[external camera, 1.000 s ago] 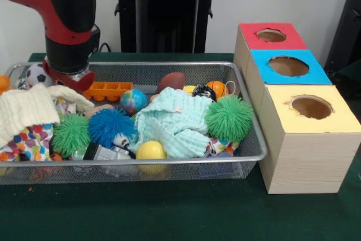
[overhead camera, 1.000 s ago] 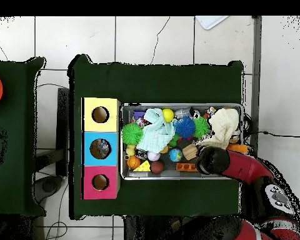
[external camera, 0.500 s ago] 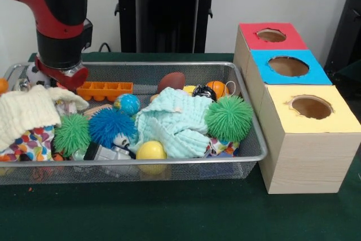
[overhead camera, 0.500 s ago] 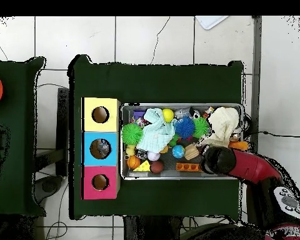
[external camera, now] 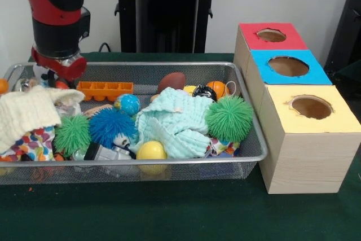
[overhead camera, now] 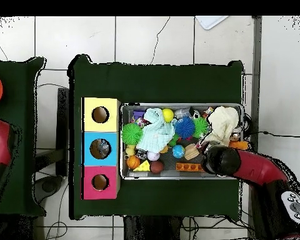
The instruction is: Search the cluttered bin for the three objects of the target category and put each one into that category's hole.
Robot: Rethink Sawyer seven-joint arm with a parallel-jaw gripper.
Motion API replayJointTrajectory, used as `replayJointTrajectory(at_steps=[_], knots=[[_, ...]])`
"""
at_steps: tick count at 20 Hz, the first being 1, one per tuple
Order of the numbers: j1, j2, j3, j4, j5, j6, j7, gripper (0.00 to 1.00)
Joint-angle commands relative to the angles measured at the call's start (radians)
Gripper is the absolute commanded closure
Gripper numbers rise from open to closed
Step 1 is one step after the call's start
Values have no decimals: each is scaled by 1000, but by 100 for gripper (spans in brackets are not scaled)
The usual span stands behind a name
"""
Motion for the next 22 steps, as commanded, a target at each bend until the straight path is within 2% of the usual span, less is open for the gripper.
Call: replayJointTrajectory(at_steps=[1,3,8,16,22], knots=[[-17,-175,86,65,80,145,-32,0],[1,-220,84,93,102,175,-16,0],[21,-279,92,121,157,218,3,0],[47,-372,80,139,204,315,-31,0],[20,-380,102,156,219,297,-77,0]])
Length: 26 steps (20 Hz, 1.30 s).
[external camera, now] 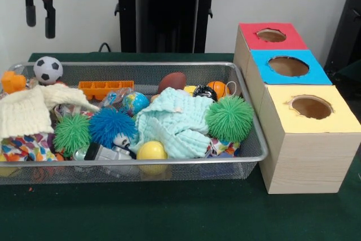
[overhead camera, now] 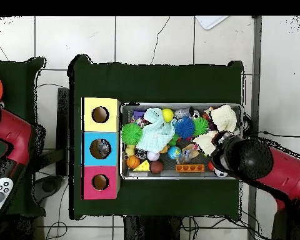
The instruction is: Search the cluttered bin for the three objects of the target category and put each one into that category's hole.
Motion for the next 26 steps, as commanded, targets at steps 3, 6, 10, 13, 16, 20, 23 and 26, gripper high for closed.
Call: replayJointTrajectory(at_steps=[3,6,10,13,16,20,23,26], knots=[[-14,-21,98,88,37,112,-88,0],[-20,-28,102,95,39,117,-103,0],[-37,-4,132,113,63,80,-94,0],[-24,11,137,114,83,78,-55,0],[10,42,131,110,88,39,0,0],[61,85,99,96,70,-12,65,0],[101,104,79,82,70,-24,106,0],[118,124,69,69,72,-31,113,0]])
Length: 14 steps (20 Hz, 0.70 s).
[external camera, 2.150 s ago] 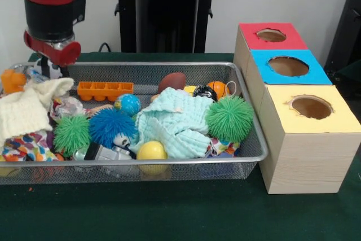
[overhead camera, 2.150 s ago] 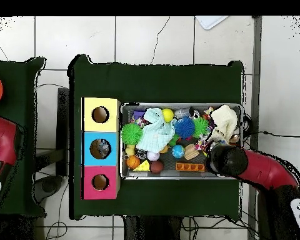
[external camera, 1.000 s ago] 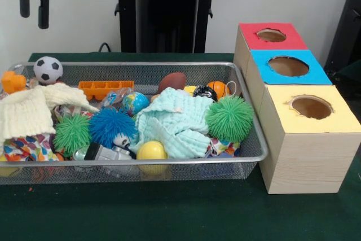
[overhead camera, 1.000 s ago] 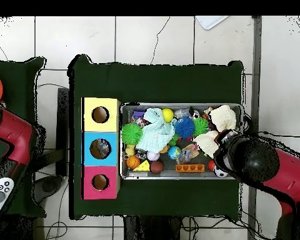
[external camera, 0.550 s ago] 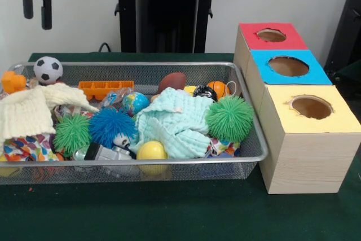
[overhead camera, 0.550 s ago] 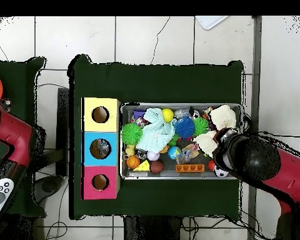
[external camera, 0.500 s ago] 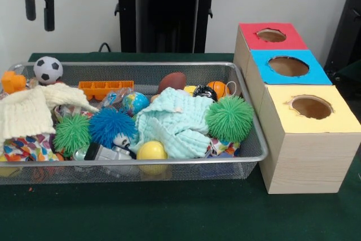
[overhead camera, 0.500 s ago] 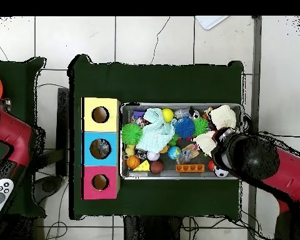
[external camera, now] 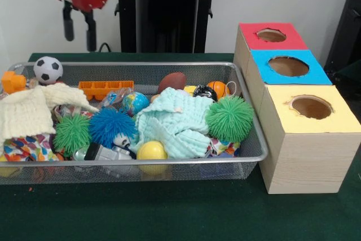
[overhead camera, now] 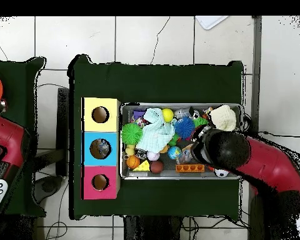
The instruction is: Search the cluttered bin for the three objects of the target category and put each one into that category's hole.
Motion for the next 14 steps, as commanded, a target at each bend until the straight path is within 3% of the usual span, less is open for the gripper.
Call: replayJointTrajectory(at_steps=[1,11,14], knots=[[56,91,32,53,16,-38,115,0],[61,172,-4,23,-5,-124,116,0],[75,229,-42,-15,-42,-144,116,0]])
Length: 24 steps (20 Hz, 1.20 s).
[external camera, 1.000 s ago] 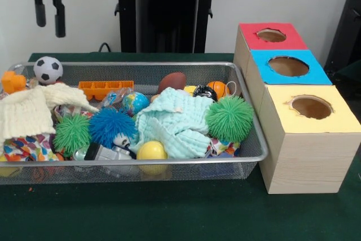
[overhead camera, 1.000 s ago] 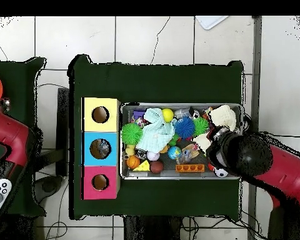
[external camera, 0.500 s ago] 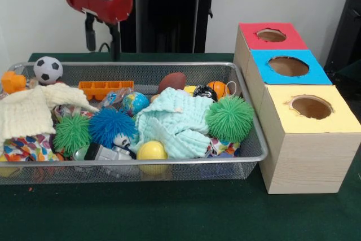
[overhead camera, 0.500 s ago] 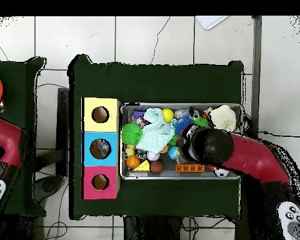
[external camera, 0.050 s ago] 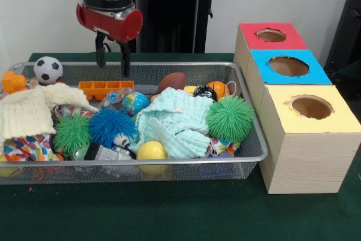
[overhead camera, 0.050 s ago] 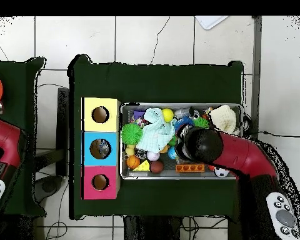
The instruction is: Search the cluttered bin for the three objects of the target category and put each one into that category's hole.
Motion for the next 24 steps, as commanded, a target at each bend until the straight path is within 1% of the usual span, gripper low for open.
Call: replayJointTrajectory(at_steps=[1,3,6,9,12,14,18,24], knots=[[18,137,-50,-25,-55,-66,115,0],[23,165,-80,-50,-78,-66,103,0],[16,188,-100,-74,-98,-68,75,0],[6,205,-99,-83,-102,-86,61,0],[-13,230,-86,-89,-96,-124,58,0],[-14,226,-75,-81,-80,-133,69,0],[-3,208,-59,-70,-48,-118,86,0],[9,168,-51,-50,-26,-86,92,0]])
